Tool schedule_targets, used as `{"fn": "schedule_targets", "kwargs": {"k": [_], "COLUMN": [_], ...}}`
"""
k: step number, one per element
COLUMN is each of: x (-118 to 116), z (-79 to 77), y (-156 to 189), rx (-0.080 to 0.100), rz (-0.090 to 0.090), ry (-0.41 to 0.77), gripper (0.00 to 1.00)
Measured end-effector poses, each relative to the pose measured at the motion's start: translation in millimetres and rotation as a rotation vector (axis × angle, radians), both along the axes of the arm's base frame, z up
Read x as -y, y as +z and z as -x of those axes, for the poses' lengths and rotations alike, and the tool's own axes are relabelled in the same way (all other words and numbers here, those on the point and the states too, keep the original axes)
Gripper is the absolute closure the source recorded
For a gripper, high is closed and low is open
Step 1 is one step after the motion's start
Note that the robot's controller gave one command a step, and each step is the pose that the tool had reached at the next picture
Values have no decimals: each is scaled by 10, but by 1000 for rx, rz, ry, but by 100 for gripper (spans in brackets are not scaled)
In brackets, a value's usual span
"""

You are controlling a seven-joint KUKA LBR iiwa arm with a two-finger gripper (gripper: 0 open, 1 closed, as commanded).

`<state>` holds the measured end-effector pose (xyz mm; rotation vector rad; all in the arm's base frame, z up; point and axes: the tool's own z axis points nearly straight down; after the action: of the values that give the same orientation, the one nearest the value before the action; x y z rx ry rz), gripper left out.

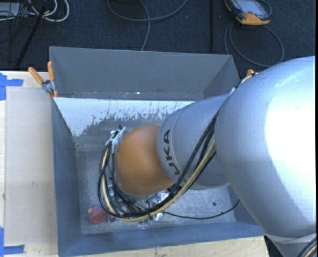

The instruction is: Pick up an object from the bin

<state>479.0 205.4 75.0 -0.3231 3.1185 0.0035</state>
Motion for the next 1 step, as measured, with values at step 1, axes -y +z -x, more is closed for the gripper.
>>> {"fn": "schedule_targets", "kwargs": {"k": [1], "x": [155], "z": [-563], "y": [402], "rx": [-2], "rz": [3], "ry": [184], "gripper": [100]}}
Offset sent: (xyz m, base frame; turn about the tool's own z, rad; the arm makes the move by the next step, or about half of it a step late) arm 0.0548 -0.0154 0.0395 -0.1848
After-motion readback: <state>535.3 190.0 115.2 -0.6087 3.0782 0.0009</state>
